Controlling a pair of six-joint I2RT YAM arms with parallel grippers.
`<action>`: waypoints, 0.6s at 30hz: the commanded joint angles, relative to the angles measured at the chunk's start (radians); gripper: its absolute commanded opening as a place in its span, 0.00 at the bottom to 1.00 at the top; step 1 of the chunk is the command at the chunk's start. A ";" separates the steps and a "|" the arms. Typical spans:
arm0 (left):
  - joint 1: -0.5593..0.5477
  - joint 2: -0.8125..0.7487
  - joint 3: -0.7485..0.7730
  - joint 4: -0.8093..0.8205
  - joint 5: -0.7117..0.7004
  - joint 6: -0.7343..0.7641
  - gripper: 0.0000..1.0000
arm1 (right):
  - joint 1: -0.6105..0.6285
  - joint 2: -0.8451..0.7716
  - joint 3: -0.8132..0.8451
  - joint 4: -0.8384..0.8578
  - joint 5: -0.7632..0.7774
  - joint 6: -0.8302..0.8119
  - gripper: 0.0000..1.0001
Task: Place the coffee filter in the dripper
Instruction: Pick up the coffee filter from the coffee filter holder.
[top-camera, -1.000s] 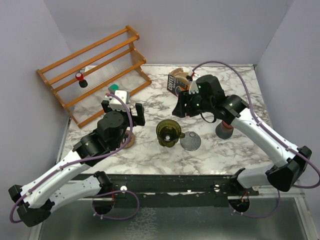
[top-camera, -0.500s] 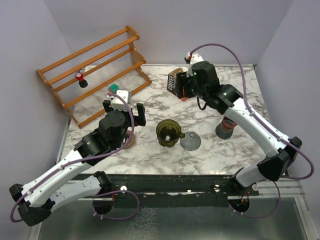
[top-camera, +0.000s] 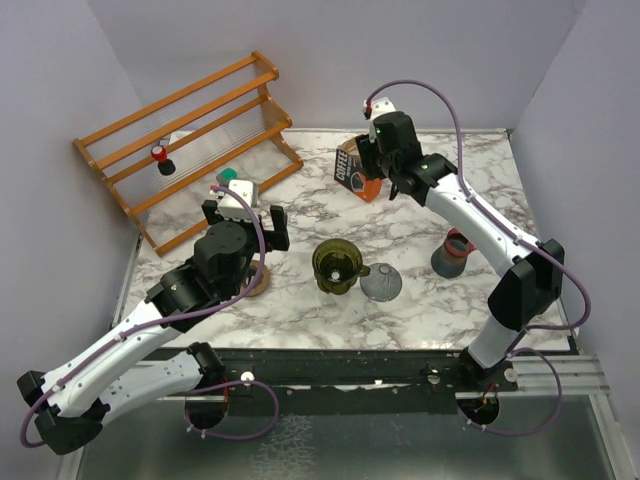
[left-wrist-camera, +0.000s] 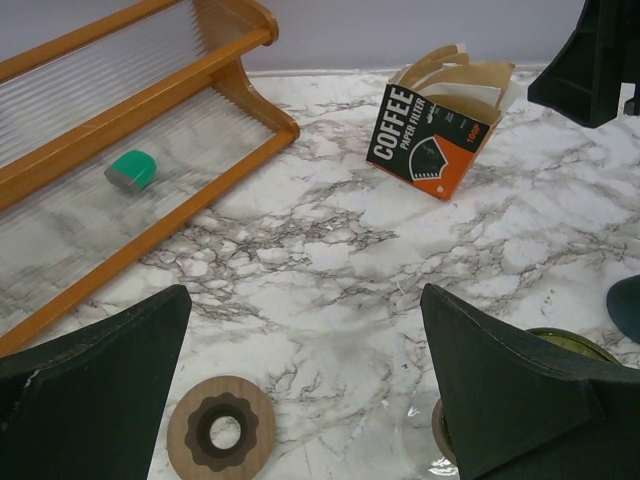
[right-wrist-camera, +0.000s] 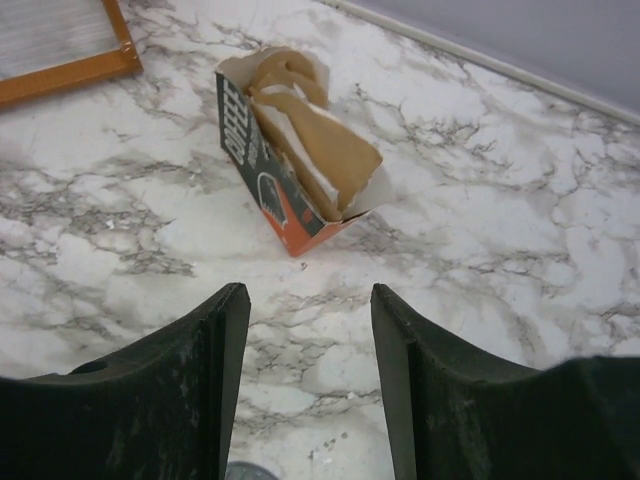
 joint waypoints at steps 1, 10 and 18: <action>0.007 -0.008 -0.015 0.019 0.011 0.012 0.99 | -0.048 0.052 0.044 0.061 -0.040 -0.059 0.54; 0.011 0.000 -0.017 0.021 0.012 0.015 0.99 | -0.173 0.147 0.126 0.053 -0.233 -0.002 0.50; 0.013 0.008 -0.017 0.022 0.013 0.019 0.99 | -0.239 0.237 0.222 0.031 -0.394 0.034 0.48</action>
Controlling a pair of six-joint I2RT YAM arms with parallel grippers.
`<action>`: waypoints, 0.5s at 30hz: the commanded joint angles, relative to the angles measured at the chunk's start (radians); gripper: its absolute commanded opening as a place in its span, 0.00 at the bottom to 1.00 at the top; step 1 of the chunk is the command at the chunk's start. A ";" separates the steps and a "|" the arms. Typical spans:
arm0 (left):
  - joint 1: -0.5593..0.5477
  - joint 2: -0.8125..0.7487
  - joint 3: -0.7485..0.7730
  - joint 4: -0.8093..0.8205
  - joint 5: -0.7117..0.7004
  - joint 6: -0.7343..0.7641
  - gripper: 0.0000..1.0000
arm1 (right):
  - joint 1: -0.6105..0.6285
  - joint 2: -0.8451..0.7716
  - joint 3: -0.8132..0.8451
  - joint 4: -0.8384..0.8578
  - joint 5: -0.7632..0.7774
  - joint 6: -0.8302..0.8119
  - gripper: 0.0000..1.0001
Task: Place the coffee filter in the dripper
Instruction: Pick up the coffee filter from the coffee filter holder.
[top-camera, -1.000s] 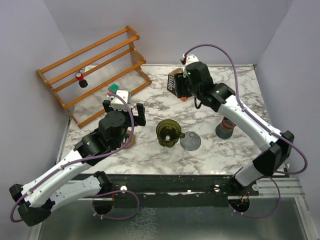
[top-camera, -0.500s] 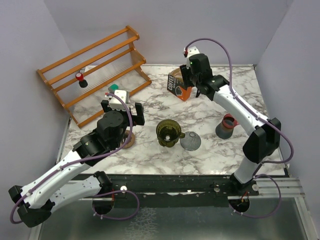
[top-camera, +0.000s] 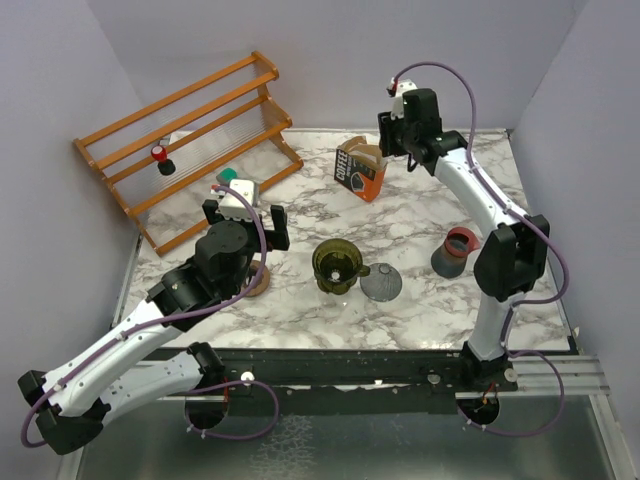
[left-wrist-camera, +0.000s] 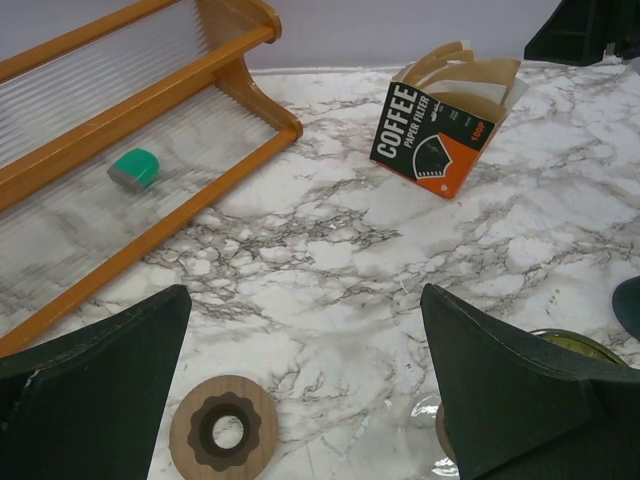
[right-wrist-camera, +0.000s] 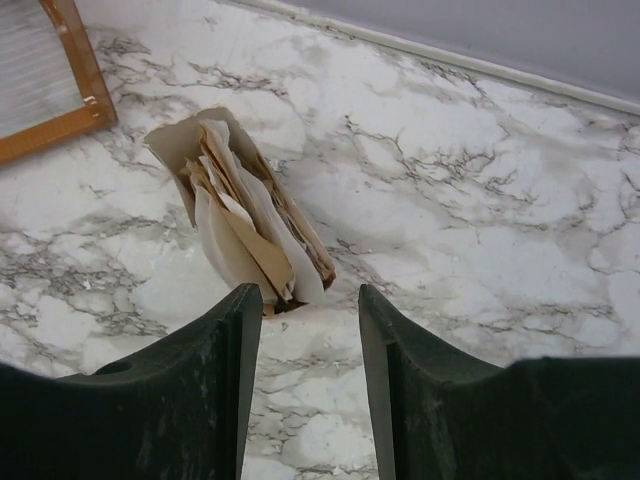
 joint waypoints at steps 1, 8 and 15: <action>0.008 0.004 -0.016 0.021 0.013 0.011 0.99 | -0.027 0.050 0.059 -0.006 -0.143 0.043 0.48; 0.011 0.008 -0.016 0.022 0.008 0.014 0.99 | -0.043 0.098 0.093 -0.006 -0.194 0.057 0.47; 0.015 0.011 -0.016 0.020 0.009 0.015 0.99 | -0.056 0.122 0.102 -0.001 -0.220 0.068 0.44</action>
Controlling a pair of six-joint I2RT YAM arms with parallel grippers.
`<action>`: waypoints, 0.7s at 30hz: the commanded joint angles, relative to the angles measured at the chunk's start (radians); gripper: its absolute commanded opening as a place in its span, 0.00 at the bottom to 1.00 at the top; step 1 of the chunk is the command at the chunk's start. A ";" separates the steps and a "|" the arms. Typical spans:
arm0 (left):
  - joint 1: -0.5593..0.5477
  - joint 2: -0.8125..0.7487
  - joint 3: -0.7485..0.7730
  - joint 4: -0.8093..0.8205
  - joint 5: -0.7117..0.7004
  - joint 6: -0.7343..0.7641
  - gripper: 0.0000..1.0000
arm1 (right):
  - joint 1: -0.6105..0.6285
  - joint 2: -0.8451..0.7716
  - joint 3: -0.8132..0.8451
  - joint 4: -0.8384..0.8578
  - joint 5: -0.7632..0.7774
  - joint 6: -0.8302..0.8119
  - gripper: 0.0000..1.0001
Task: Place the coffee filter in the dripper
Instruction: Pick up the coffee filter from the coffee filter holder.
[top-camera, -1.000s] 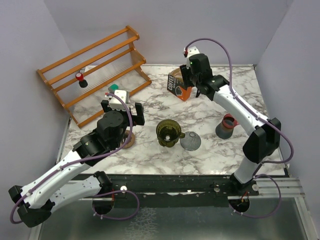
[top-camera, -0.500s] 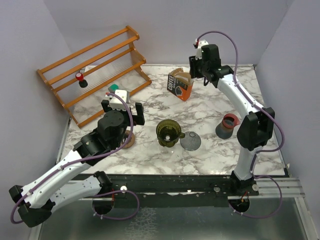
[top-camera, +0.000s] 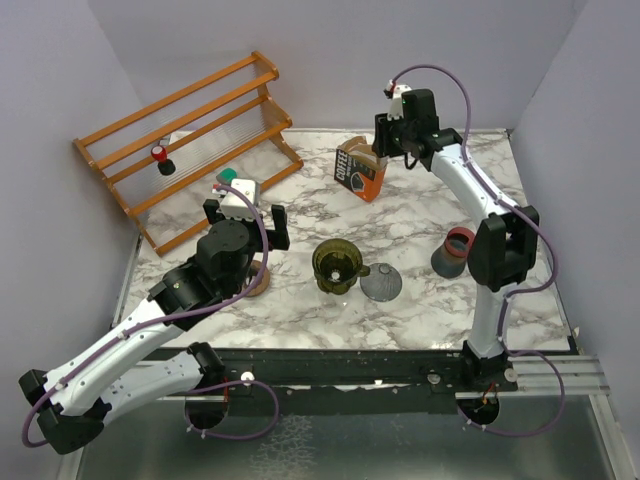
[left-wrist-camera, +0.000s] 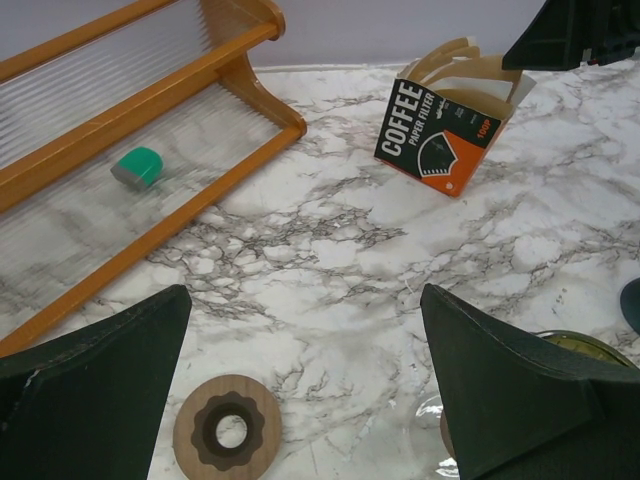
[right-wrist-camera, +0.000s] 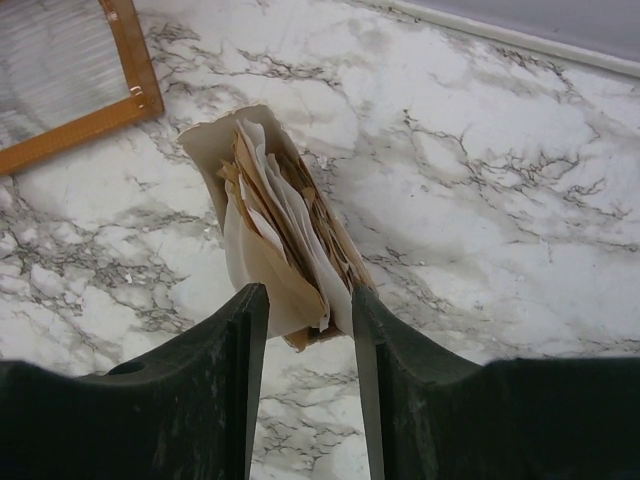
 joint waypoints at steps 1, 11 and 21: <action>0.008 0.002 -0.015 0.020 0.009 0.009 0.99 | -0.010 0.027 0.033 0.001 -0.052 0.015 0.42; 0.016 0.002 -0.014 0.022 0.014 0.009 0.99 | -0.010 0.046 0.051 -0.004 -0.074 0.017 0.25; 0.021 -0.002 -0.014 0.020 0.021 0.008 0.99 | -0.012 0.046 0.068 -0.019 -0.098 0.021 0.02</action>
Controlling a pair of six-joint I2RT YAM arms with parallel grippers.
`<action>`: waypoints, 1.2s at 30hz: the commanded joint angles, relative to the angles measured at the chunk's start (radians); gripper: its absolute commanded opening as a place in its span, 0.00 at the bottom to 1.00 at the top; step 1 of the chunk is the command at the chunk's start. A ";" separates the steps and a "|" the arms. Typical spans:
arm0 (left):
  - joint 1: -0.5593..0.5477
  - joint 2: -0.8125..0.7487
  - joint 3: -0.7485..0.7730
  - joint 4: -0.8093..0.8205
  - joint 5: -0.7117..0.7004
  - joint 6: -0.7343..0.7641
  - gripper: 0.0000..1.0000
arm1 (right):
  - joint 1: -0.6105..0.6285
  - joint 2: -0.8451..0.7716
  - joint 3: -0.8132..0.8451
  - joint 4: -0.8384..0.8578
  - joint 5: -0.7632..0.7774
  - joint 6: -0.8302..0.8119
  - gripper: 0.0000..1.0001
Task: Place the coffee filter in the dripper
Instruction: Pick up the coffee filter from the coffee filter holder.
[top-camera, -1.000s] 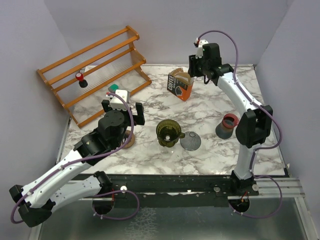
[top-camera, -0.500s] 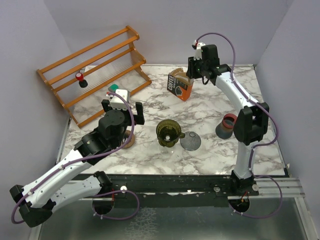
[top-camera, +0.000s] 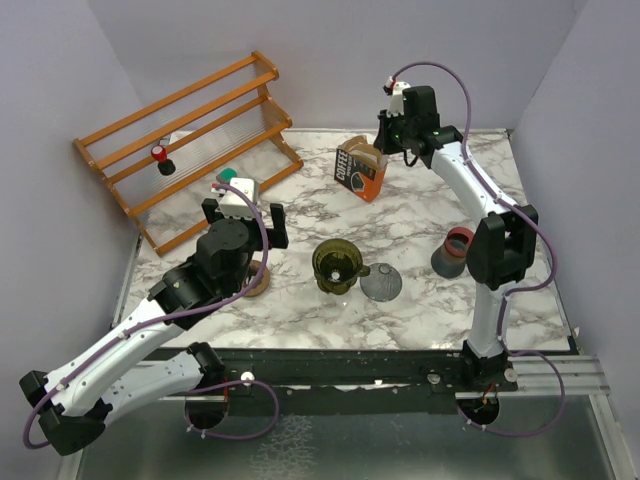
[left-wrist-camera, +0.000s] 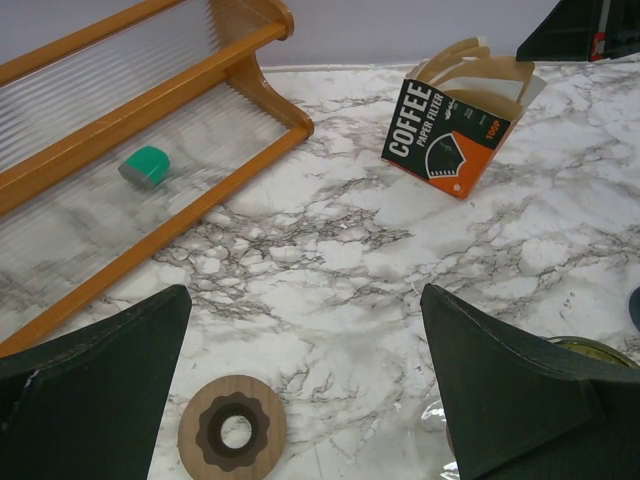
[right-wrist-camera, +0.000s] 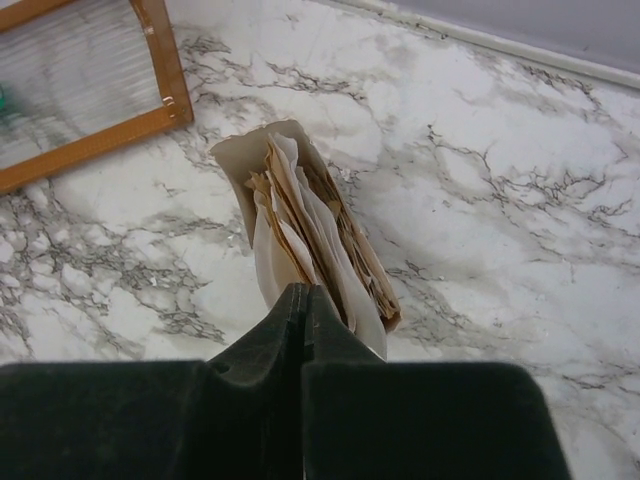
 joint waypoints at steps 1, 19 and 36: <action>0.009 -0.005 -0.014 0.020 0.021 0.008 0.99 | -0.006 0.025 0.032 -0.017 -0.033 0.007 0.01; 0.012 -0.011 -0.014 0.020 0.028 0.006 0.99 | -0.006 0.032 0.026 -0.018 0.000 0.017 0.24; 0.020 -0.005 -0.014 0.023 0.039 0.005 0.99 | -0.006 0.038 0.022 -0.020 -0.001 0.013 0.02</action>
